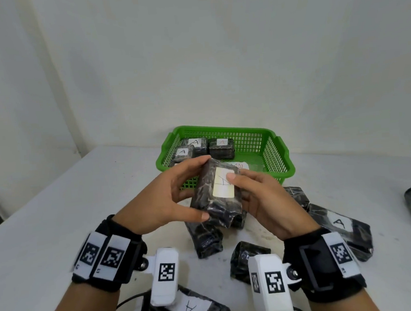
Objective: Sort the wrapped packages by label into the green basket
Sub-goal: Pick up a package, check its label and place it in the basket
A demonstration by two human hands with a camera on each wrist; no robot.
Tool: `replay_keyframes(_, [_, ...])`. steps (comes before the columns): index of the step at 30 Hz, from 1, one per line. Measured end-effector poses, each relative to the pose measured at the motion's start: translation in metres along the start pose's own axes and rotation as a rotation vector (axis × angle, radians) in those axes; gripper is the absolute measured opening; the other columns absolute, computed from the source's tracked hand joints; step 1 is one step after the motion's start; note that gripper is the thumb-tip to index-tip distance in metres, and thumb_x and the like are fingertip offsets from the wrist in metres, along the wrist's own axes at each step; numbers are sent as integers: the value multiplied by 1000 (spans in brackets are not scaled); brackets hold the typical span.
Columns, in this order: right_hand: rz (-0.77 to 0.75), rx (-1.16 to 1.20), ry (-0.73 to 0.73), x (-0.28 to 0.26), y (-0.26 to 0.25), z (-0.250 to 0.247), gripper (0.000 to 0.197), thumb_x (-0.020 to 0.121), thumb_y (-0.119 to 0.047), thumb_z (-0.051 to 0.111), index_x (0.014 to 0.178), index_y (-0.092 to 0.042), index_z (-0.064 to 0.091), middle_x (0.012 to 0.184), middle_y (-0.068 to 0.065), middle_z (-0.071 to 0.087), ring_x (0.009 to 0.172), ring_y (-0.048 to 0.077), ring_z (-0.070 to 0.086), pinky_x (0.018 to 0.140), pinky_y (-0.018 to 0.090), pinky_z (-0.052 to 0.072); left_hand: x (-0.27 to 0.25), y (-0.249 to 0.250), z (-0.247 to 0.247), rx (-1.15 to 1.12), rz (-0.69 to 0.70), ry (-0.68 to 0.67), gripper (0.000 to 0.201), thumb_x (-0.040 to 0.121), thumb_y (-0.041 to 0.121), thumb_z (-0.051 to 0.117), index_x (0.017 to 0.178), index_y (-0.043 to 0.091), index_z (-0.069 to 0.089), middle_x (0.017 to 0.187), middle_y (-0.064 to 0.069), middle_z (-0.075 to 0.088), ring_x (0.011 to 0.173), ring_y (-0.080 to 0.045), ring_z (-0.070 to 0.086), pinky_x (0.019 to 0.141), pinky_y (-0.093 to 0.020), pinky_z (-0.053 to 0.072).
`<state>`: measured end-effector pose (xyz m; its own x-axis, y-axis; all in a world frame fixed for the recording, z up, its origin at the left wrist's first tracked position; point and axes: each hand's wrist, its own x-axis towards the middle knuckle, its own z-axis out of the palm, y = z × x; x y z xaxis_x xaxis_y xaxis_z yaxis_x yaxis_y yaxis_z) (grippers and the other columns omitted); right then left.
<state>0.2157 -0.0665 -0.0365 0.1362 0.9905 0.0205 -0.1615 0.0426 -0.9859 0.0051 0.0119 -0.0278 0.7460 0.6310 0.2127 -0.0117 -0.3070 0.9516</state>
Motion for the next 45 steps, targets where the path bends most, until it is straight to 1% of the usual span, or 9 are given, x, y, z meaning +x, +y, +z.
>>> replay_keyframes(3, [-4, 27, 69, -1, 1, -1, 28, 96, -9, 67, 122, 1, 70, 120, 25, 74, 108, 37, 67, 110, 65, 41, 1, 1, -1, -54, -35, -10, 100, 67, -14, 82, 151, 19, 39, 148, 6, 52, 139, -11, 48, 103, -36, 52])
replay_keyframes(8, [-78, 107, 202, 3, 1, -3, 37, 90, -2, 74, 126, -1, 65, 120, 23, 75, 103, 34, 74, 94, 54, 57, 3, 2, 4, -44, -59, 97, 74, 77, 25, 85, 144, 25, 51, 137, 12, 63, 126, -10, 61, 99, -32, 54])
replay_keyframes(13, [-28, 131, 146, 5, 2, -2, 22, 92, -3, 72, 111, -10, 63, 102, 16, 78, 87, 24, 74, 63, 30, 63, 6, 2, 8, -12, -76, 176, 45, 88, -2, 68, 130, 14, 65, 116, 1, 76, 108, -21, 71, 85, -25, 59])
replay_keyframes(20, [18, 147, 46, 3, 1, -2, 42, 90, -5, 74, 127, -7, 56, 105, 18, 78, 92, 36, 71, 74, 37, 66, 10, -3, 10, -52, -69, 240, 53, 88, 6, 71, 135, 28, 60, 123, -4, 70, 110, -20, 71, 91, -32, 58])
replay_keyframes(26, [-11, -5, 42, 2, 1, 2, 35, 91, 1, 72, 123, -11, 67, 108, 12, 80, 83, 23, 77, 61, 27, 60, 12, -3, 12, -146, -92, 185, 60, 82, 28, 79, 137, 33, 57, 125, -10, 67, 113, -25, 69, 95, -46, 57])
replay_keyframes(31, [27, -195, -84, -4, -2, 5, 30, 93, -8, 72, 122, -17, 72, 114, 10, 79, 109, 38, 72, 90, 48, 59, 18, 8, 12, -36, -23, 285, 39, 94, 19, 65, 131, 32, 64, 115, -10, 72, 107, -23, 72, 90, -37, 60])
replay_keyframes(38, [66, 52, -14, 5, -7, 3, 39, 91, -8, 75, 128, -11, 61, 115, 18, 77, 98, 43, 75, 94, 51, 61, 38, 14, -7, -180, -50, 503, 33, 88, 18, 74, 120, 8, 69, 119, -16, 69, 101, -24, 74, 80, -41, 62])
replay_keyframes(42, [-4, 225, 106, 25, -16, -5, 28, 96, -3, 68, 122, 4, 63, 121, 23, 73, 97, 35, 76, 85, 44, 65, 58, 17, -15, -109, -116, 475, 29, 89, 23, 74, 113, 9, 70, 113, -16, 72, 92, -22, 75, 84, -38, 62])
replay_keyframes(45, [-14, 203, 191, 49, -29, -14, 10, 97, -2, 67, 105, 3, 64, 117, 27, 70, 101, 39, 76, 73, 39, 67, 76, 14, -26, 194, -120, 505, 28, 91, 45, 67, 101, 21, 74, 103, 1, 75, 99, -15, 70, 85, -26, 53])
